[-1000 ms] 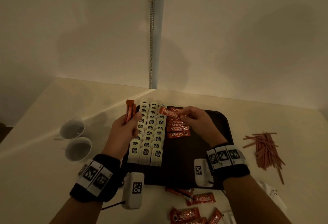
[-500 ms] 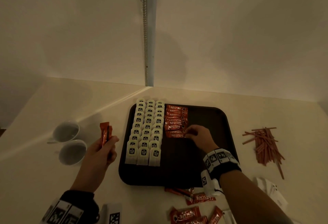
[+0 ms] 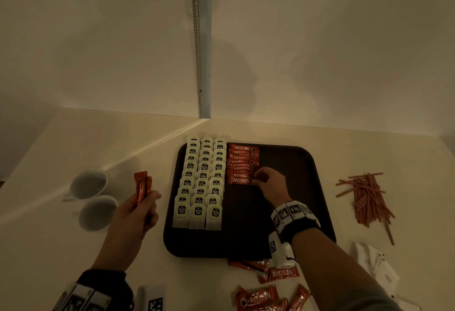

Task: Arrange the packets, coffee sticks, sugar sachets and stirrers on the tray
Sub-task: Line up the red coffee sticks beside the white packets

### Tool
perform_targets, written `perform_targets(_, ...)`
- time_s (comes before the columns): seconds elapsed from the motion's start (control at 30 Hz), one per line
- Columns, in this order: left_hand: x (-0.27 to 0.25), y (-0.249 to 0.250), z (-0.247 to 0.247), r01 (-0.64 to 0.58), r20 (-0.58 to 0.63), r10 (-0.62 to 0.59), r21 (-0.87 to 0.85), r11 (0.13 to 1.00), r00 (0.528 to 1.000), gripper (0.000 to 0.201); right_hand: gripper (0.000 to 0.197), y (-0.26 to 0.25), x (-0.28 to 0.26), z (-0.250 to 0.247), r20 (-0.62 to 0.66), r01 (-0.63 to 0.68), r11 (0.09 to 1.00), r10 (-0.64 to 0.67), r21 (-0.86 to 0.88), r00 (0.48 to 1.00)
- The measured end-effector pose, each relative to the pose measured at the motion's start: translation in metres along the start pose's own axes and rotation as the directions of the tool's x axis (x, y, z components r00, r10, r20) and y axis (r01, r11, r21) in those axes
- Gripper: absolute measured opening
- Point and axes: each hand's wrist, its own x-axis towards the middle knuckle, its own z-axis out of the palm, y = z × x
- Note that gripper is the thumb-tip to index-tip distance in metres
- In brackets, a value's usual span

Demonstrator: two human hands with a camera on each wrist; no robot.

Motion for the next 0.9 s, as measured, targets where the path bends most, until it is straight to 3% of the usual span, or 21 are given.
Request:
perform_targets(0.2,0.000,0.001,0.000,0.011,0.018,-0.010,-0.021,1.000,1.000,0.011,0.016,-0.002,-0.001,0.006,-0.067,-0.009,0.998,0.004,-0.067,0.998)
perform_targets(0.5,0.003,0.002,0.003,0.092,0.047,-0.087,-0.117,0.989,0.995,0.019,0.017,-0.003,-0.005,0.009,-0.115,0.026,0.999,-0.028,-0.024,0.993)
perform_targets(0.7,0.002,0.001,0.004,0.109,0.053,-0.105,-0.067,0.992,0.993,0.020,0.028,-0.004,-0.013,0.009,0.010,0.135,0.984,-0.135,-0.115,0.991)
perform_targets(0.9,0.003,0.001,0.002,0.108,0.049,-0.106,-0.055,0.993,0.993,0.021,0.029,-0.006,-0.009,0.008,0.049,0.143,0.971,-0.136,-0.194,0.989)
